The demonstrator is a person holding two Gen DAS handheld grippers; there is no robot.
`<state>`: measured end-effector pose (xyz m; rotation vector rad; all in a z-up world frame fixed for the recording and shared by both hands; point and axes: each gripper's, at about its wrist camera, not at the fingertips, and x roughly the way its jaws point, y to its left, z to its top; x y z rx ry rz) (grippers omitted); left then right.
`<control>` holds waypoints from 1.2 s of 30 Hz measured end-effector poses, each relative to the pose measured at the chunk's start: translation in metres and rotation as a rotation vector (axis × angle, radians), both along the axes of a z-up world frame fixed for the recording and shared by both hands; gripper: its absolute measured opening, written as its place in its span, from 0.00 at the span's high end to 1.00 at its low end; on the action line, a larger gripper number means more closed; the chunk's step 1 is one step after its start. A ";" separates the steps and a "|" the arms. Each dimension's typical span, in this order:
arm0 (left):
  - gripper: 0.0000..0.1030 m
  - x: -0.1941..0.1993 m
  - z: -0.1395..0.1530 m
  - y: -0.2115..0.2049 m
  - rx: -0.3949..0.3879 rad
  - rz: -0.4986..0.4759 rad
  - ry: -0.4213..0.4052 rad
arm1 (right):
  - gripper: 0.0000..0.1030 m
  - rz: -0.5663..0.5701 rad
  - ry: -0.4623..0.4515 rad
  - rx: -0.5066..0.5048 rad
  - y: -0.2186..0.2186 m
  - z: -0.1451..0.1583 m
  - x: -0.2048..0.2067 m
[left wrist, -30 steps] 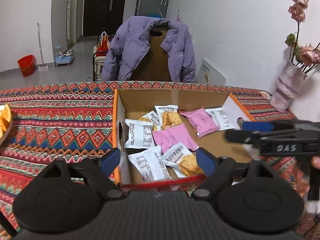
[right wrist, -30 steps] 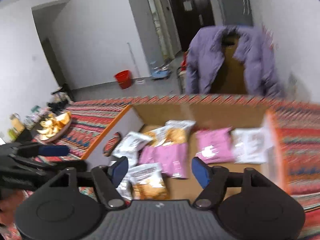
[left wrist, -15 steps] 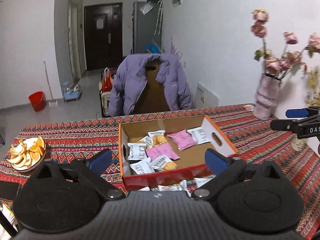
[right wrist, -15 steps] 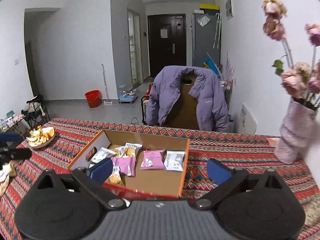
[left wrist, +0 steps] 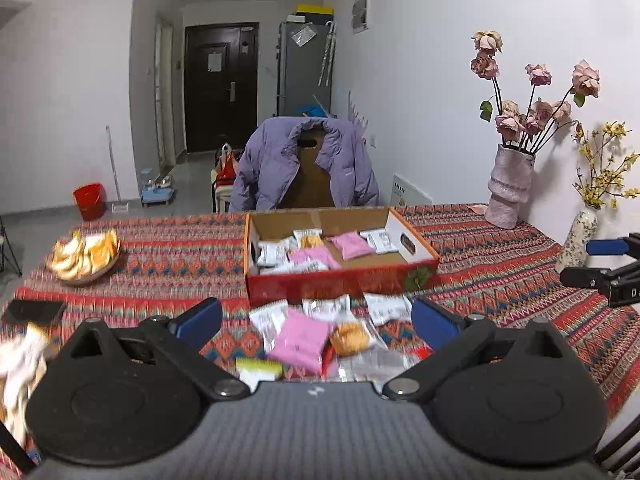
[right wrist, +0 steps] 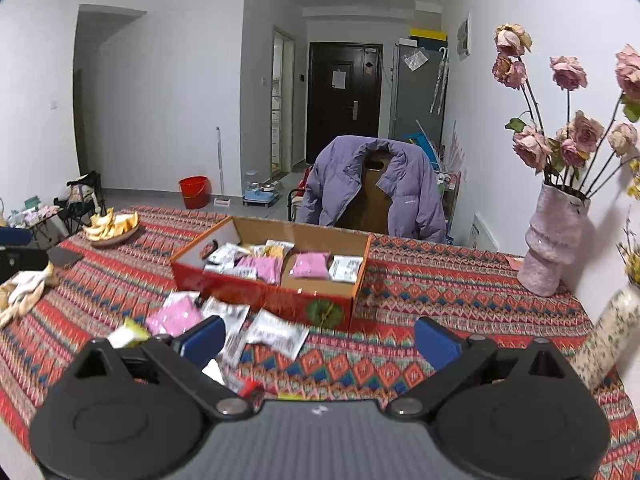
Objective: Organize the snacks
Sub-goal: 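Withdraw both tools from the box back over the snack pile, then grasp an oat cracker packet with the left tool while the right grasps a white packet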
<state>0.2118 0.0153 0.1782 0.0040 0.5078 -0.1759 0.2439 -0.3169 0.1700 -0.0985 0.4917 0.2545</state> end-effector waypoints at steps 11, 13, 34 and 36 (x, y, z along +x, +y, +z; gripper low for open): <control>0.00 -0.072 -0.056 0.013 -0.050 0.015 0.034 | 0.02 0.016 -0.005 0.006 0.001 -0.054 -0.074; 0.00 -0.076 -0.064 0.013 -0.042 0.016 0.050 | 0.02 0.027 0.009 0.011 0.002 -0.063 -0.080; 0.00 -0.015 -0.104 0.027 -0.033 0.035 0.172 | 0.02 0.070 0.105 0.043 0.022 -0.099 -0.029; 0.00 -0.002 -0.106 0.026 -0.029 0.028 0.180 | 0.02 0.073 0.123 0.046 0.025 -0.101 -0.012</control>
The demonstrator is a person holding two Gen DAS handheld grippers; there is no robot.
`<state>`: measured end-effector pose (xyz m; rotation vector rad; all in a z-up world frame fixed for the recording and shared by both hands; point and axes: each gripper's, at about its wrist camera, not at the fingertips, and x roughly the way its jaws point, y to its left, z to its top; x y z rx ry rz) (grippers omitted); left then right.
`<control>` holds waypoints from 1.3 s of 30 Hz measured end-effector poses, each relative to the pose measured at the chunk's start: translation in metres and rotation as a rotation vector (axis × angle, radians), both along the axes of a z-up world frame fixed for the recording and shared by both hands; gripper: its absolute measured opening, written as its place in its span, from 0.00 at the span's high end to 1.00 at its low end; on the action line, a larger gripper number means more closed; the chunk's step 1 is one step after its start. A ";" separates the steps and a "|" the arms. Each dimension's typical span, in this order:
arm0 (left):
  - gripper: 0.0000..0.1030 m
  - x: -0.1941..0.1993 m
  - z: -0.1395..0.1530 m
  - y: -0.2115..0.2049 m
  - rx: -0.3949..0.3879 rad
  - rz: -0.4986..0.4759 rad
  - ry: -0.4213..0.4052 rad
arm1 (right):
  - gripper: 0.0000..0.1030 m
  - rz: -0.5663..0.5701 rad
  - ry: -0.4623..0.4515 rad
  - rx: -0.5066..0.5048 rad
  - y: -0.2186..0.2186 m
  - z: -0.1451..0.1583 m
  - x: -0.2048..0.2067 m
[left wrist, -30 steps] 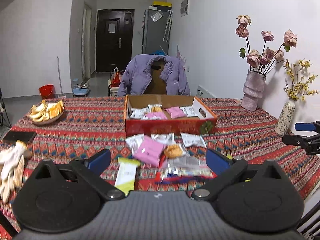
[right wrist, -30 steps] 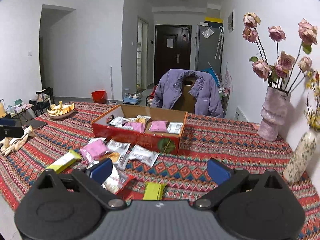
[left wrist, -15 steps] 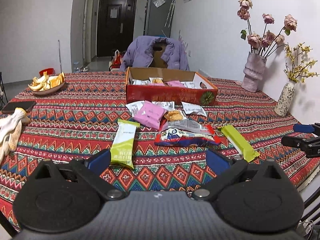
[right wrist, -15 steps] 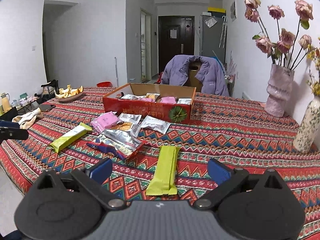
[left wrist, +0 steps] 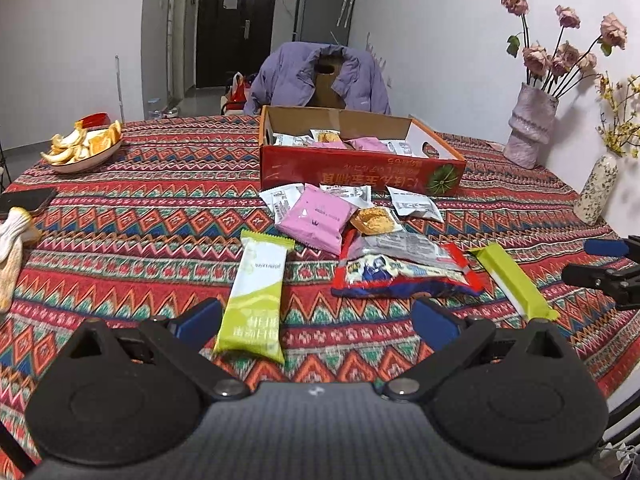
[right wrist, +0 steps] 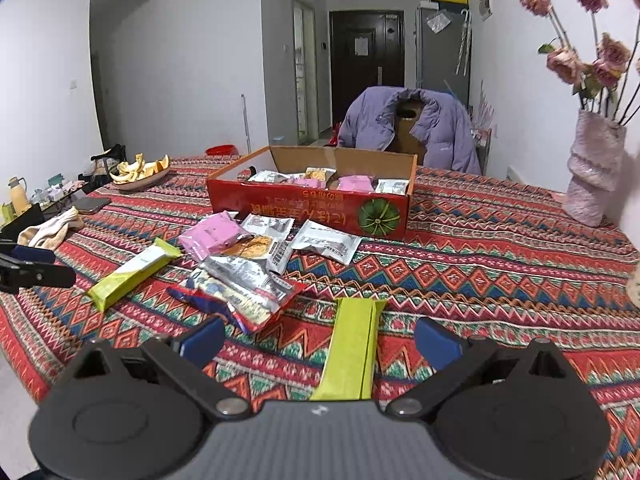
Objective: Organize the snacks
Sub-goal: 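Grasp an oat cracker packet with the left tool while the right grasps a white packet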
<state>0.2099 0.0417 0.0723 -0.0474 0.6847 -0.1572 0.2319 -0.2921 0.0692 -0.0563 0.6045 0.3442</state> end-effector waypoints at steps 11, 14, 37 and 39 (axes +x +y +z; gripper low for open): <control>0.05 0.096 -0.007 -0.046 -0.008 -0.102 0.027 | 0.09 0.015 0.023 0.008 0.015 -0.011 0.097; 0.12 0.128 -0.018 -0.070 -0.010 -0.117 0.064 | 0.12 0.019 0.034 0.011 0.016 -0.015 0.126; 0.51 0.206 -0.062 -0.116 0.057 -0.057 0.104 | 0.25 0.323 0.107 -0.080 0.026 -0.062 0.245; 0.52 0.203 -0.055 -0.107 0.037 -0.044 0.099 | 0.24 0.362 0.090 -0.097 0.032 -0.067 0.245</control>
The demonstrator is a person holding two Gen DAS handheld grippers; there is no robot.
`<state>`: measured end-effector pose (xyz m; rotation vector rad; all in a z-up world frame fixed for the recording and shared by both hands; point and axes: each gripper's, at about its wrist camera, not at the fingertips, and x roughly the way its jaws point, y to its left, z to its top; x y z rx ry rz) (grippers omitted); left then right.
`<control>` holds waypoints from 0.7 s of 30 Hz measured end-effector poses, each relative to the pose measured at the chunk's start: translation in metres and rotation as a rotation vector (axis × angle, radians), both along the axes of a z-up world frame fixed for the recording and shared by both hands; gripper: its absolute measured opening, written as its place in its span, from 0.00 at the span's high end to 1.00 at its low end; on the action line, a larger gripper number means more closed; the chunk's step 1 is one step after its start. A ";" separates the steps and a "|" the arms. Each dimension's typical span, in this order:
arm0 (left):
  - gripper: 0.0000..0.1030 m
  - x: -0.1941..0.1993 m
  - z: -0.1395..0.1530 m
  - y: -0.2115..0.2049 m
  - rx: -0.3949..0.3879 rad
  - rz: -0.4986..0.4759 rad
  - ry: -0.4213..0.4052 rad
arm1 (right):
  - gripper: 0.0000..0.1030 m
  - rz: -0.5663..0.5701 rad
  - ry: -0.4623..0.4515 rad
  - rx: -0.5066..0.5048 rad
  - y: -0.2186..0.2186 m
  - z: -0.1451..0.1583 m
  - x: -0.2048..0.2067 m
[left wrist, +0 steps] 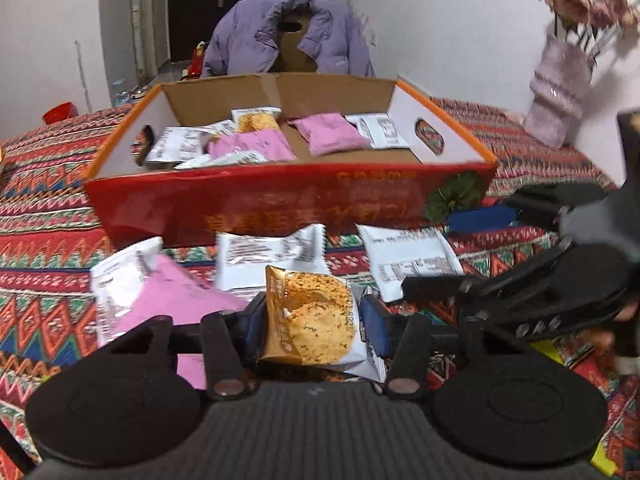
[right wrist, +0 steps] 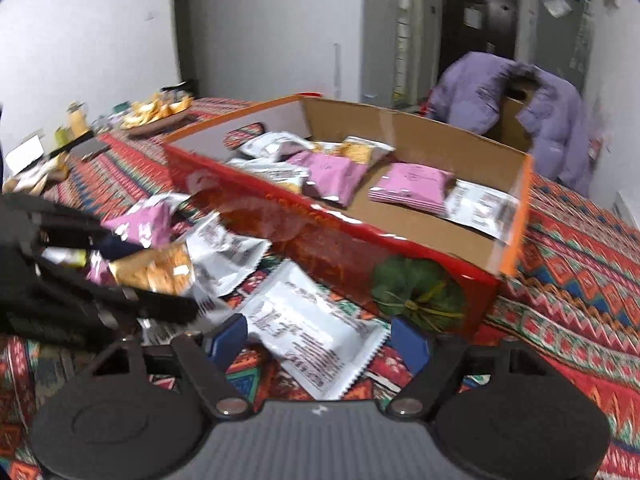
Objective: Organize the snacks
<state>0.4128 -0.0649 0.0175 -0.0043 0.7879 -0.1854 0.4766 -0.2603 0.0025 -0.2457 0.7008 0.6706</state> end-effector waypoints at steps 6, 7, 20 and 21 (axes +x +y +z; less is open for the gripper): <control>0.51 -0.009 0.031 0.026 -0.056 0.063 -0.052 | 0.20 0.114 -0.064 -0.060 0.021 -0.010 0.004; 0.51 -0.011 0.035 0.029 -0.066 0.072 -0.059 | 0.20 0.122 -0.073 -0.071 0.024 -0.010 0.004; 0.51 -0.060 0.050 0.034 -0.075 0.068 -0.098 | 0.69 -0.042 0.036 -0.036 0.001 -0.005 -0.036; 0.51 -0.065 0.051 0.034 -0.076 0.066 -0.100 | 0.69 -0.059 0.024 -0.051 0.004 -0.005 -0.041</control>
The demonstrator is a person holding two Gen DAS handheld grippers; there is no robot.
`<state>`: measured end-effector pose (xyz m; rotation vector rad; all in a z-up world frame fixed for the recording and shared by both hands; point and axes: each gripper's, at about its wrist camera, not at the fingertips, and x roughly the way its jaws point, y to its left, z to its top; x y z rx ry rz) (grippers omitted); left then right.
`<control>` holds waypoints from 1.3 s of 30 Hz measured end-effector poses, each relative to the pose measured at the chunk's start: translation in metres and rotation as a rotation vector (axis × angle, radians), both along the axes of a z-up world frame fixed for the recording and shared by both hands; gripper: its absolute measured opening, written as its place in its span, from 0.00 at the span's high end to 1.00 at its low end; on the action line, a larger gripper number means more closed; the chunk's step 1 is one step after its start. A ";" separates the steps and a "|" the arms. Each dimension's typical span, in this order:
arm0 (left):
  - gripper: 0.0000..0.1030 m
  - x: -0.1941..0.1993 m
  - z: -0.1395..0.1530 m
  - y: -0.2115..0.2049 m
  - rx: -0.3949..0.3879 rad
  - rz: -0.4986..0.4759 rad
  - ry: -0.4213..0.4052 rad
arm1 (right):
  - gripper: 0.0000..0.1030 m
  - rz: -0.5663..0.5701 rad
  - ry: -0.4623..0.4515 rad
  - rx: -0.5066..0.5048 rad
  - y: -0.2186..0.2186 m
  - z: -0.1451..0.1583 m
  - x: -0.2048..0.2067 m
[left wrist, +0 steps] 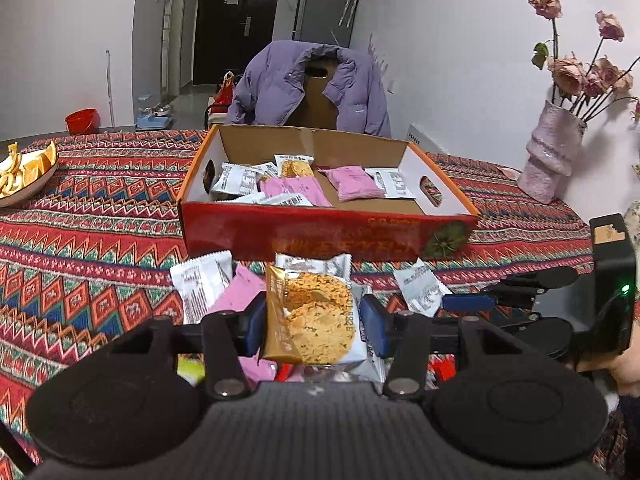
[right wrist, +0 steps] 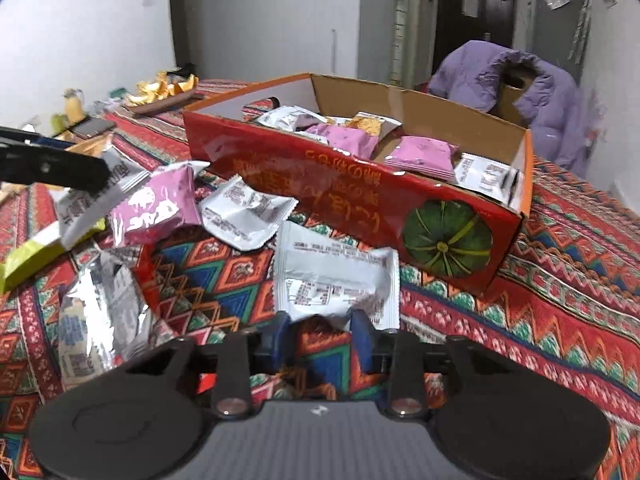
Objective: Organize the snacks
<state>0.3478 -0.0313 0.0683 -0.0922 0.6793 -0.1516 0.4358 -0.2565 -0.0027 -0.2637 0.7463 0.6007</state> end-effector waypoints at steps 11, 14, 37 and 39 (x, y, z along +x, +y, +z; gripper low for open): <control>0.51 -0.046 0.018 0.015 -0.001 0.026 -0.053 | 1.00 -0.073 -0.058 0.030 0.002 0.025 -0.038; 0.51 -0.052 0.020 0.017 -0.006 0.023 -0.055 | 1.00 -0.102 -0.078 0.049 -0.003 0.032 -0.052; 0.51 -0.029 0.005 0.038 -0.037 0.056 -0.017 | 0.50 -0.308 0.051 0.060 0.046 -0.002 0.044; 0.51 -0.028 0.003 0.038 -0.041 0.051 -0.012 | 0.58 -0.289 0.031 0.030 0.039 -0.002 0.034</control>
